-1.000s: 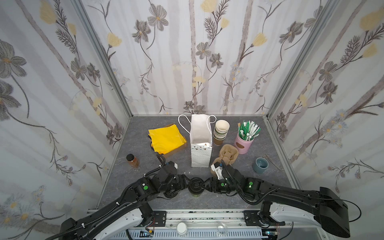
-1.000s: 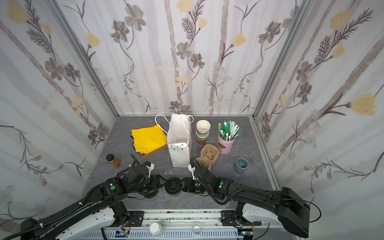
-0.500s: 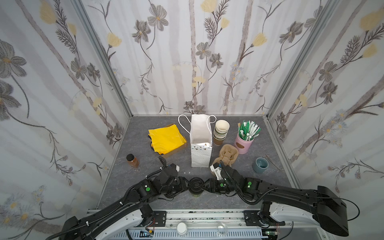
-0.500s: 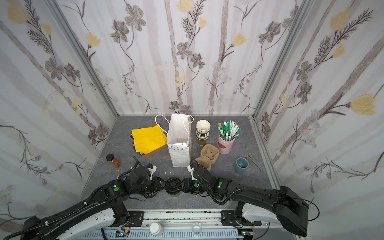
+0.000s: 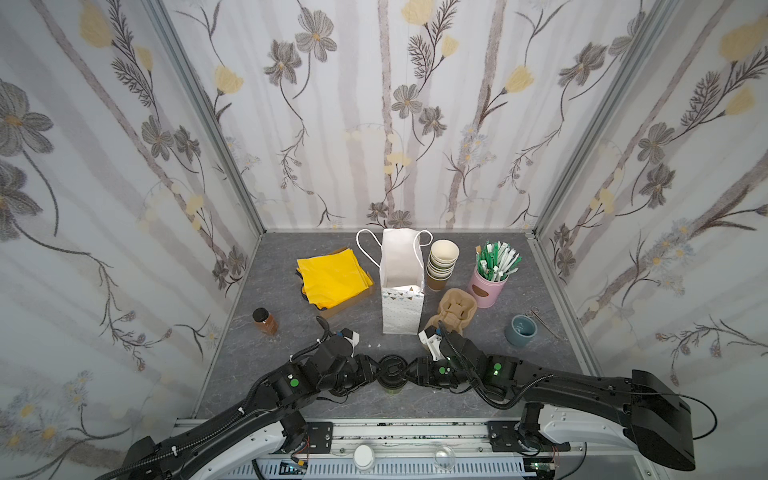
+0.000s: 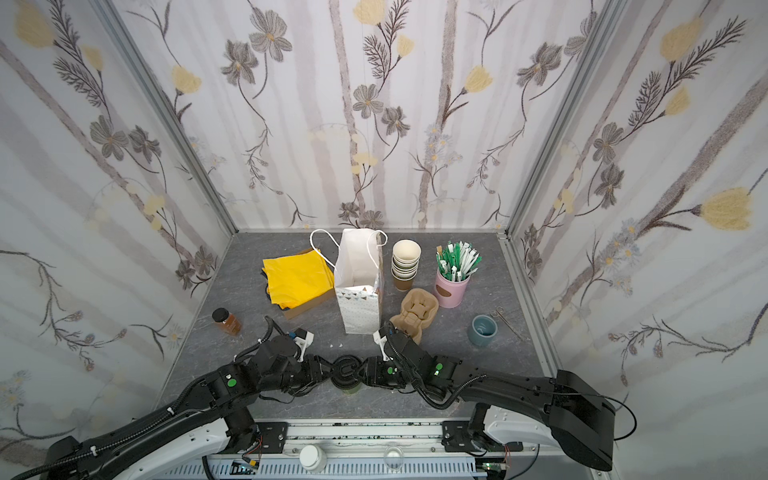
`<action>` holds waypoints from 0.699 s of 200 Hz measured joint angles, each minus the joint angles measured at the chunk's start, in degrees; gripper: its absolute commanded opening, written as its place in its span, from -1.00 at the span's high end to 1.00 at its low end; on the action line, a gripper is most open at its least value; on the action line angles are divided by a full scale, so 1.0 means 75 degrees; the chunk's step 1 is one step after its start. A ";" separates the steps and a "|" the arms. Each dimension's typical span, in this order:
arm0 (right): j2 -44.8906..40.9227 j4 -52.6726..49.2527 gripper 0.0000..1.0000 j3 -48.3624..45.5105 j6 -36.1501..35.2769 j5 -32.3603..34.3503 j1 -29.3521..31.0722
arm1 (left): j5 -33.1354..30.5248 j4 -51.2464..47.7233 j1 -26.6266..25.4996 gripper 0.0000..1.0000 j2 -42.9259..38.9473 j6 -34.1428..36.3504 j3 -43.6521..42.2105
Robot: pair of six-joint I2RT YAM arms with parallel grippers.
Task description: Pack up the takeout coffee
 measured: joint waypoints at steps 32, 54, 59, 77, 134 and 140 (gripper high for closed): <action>-0.0358 -0.0131 -0.33 0.0146 -0.0009 0.0061 0.0047 | -0.0006 -0.0184 -0.0003 -0.09 -0.0096 0.0000 0.0058; -0.0609 -0.0154 -0.36 0.0195 -0.0058 0.0064 0.0052 | -0.0032 -0.0306 -0.0003 -0.15 -0.0251 -0.0020 0.0073; -0.0653 -0.0198 -0.36 0.0195 -0.0058 0.0064 0.0052 | -0.0058 -0.0315 -0.0003 -0.16 -0.0280 -0.0026 0.0073; -0.0898 -0.0376 -0.30 0.0105 -0.0058 0.0143 0.0079 | -0.0082 -0.0315 -0.0003 -0.22 -0.0411 -0.0064 0.0085; -0.1562 -0.0705 0.22 -0.0551 0.0294 0.0318 0.0189 | -0.0058 -0.0198 -0.0003 -0.24 -0.0597 -0.0152 0.0085; -0.1542 -0.0679 0.24 -0.0612 0.0350 0.0315 0.0201 | -0.0058 -0.0166 -0.0003 -0.21 -0.0583 -0.0187 0.0073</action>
